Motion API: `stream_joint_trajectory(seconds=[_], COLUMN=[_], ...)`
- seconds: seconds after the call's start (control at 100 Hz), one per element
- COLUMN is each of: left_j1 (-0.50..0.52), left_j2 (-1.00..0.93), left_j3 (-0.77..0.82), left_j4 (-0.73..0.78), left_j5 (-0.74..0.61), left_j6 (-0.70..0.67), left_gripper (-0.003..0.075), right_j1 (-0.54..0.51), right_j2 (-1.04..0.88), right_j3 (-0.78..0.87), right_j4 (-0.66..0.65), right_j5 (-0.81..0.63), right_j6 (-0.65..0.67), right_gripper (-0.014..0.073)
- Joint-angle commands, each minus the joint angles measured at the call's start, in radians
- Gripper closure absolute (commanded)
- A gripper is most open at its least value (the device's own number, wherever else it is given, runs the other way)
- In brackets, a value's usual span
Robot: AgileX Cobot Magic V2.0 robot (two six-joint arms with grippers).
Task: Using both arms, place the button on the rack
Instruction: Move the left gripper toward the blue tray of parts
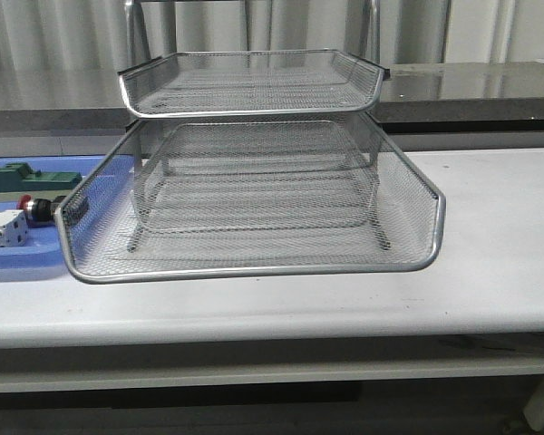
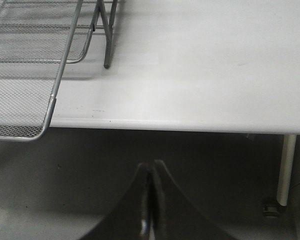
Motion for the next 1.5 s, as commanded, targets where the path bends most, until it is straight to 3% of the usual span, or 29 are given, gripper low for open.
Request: stream_joint_trajectory(seconds=[0.0, 0.23, 0.43, 0.72, 0.81, 0.86, 0.98, 1.05, 1.33, 1.49], left_j1=[0.002, 0.002, 0.002, 0.002, 0.002, 0.002, 0.002, 0.002, 0.002, 0.002], left_j2=[0.143, 0.439, 0.659, 0.826, 0.834, 0.836, 0.836, 0.836, 0.837, 0.866], left_j3=[-0.130, -0.346, -0.542, -0.697, -0.707, -0.709, -0.709, -0.709, -0.709, -0.730], left_j4=[-0.003, 0.033, 0.033, 0.033, 0.033, 0.033, 0.035, 0.035, -0.014, -0.014], left_j5=[0.028, 0.148, 0.335, 0.365, 0.360, 0.359, 0.359, 0.353, 0.332, 0.269], left_j6=[0.002, 0.013, 0.151, 0.185, 0.185, 0.185, 0.194, 0.194, 0.194, 0.275], left_gripper=[0.0741, 0.0741, 0.0741, 0.0716, 0.0594, 0.0480, 0.0117, 0.0001, 0.0095, 0.0102], right_j1=[-0.008, -0.008, -0.008, -0.008, -0.008, -0.008, -0.008, -0.008, -0.008, -0.008], right_j2=[0.002, 0.002, 0.002, 0.002, 0.002, 0.002, 0.002, 0.002, 0.002, 0.002], right_j3=[-0.032, -0.032, -0.032, -0.032, -0.032, -0.032, -0.032, -0.032, -0.032, -0.032], right_j4=[-0.004, -0.004, -0.004, -0.004, -0.004, -0.004, -0.004, -0.004, -0.004, -0.004], right_j5=[-0.060, -0.060, -0.060, -0.060, -0.060, -0.060, -0.060, -0.060, -0.060, -0.060], right_j6=[-0.009, -0.009, -0.009, -0.009, -0.009, -0.009, -0.009, -0.009, -0.009, -0.009], right_gripper=[0.0664, 0.0664, 0.0664, 0.0664, 0.0664, 0.0664, 0.0664, 0.0664, 0.0664, 0.0664])
